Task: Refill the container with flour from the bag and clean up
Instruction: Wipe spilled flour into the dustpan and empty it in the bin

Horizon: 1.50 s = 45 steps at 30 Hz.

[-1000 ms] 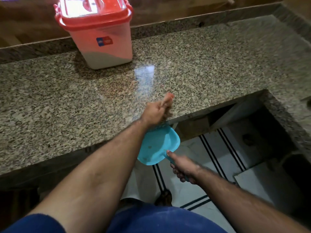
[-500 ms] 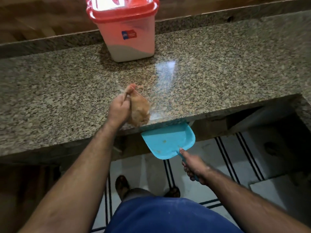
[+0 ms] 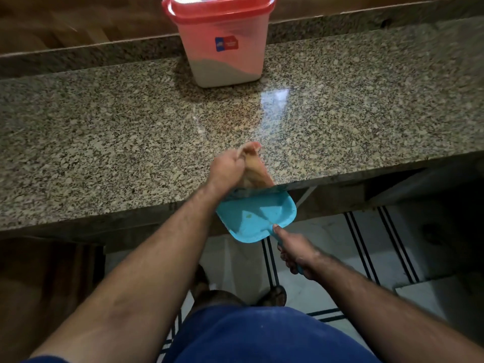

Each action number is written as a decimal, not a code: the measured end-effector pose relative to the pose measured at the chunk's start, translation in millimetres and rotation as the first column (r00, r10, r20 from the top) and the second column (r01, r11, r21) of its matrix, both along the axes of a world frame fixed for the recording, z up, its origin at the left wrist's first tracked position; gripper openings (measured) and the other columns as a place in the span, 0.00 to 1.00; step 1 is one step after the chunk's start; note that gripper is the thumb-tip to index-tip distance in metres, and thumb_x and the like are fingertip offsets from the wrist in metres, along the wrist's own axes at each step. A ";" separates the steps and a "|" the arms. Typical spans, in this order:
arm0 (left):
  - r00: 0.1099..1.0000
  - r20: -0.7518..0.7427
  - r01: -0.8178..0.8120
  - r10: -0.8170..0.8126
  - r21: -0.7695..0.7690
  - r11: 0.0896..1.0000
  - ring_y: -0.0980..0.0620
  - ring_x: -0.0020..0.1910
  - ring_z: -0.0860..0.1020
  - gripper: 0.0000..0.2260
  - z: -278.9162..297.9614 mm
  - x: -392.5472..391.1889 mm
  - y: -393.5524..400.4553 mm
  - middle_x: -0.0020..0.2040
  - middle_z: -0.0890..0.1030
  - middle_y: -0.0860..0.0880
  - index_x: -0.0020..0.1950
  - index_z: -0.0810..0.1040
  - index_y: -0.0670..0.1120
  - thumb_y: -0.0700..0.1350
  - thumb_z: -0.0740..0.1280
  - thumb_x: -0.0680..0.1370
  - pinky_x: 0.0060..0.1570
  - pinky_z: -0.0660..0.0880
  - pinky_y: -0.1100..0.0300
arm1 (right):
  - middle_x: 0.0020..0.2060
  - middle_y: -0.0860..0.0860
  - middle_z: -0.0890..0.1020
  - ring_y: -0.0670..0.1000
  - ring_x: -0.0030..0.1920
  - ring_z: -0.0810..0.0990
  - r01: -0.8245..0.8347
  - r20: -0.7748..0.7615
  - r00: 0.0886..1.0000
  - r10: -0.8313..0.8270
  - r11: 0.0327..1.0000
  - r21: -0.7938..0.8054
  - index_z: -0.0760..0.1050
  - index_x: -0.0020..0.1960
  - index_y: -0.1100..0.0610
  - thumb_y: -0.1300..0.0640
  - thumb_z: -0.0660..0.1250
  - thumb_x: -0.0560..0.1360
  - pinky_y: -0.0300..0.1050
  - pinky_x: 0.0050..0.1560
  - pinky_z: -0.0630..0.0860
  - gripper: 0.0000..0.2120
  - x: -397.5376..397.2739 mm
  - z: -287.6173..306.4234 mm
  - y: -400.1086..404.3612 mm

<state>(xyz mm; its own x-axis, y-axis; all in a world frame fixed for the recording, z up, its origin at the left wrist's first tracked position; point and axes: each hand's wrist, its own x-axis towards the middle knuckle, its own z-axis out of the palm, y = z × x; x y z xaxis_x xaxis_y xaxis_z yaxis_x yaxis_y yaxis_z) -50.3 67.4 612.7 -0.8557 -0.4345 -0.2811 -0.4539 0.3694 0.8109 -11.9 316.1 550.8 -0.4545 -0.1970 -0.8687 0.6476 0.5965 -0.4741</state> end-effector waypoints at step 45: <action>0.852 -0.032 -0.499 0.522 0.246 0.831 0.54 0.34 0.81 0.14 4.8 192.6 -33.1 0.37 0.84 0.49 0.66 0.83 0.48 0.44 0.58 0.89 0.33 0.77 0.64 | 0.26 0.49 0.69 0.48 0.24 0.62 -0.267 -0.035 0.963 0.267 0.964 -0.005 0.79 0.47 0.60 0.30 0.61 0.80 0.41 0.29 0.59 0.32 83.1 -10.6 -62.5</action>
<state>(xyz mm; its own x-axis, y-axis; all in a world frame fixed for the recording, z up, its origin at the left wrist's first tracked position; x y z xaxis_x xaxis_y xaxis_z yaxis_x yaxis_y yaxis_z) 142.4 34.3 617.5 -0.5561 -0.7529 -0.3519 -0.4455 -0.0874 0.8910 71.1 253.5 540.2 -0.4134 -0.3235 -0.8512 0.4492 0.7407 -0.4996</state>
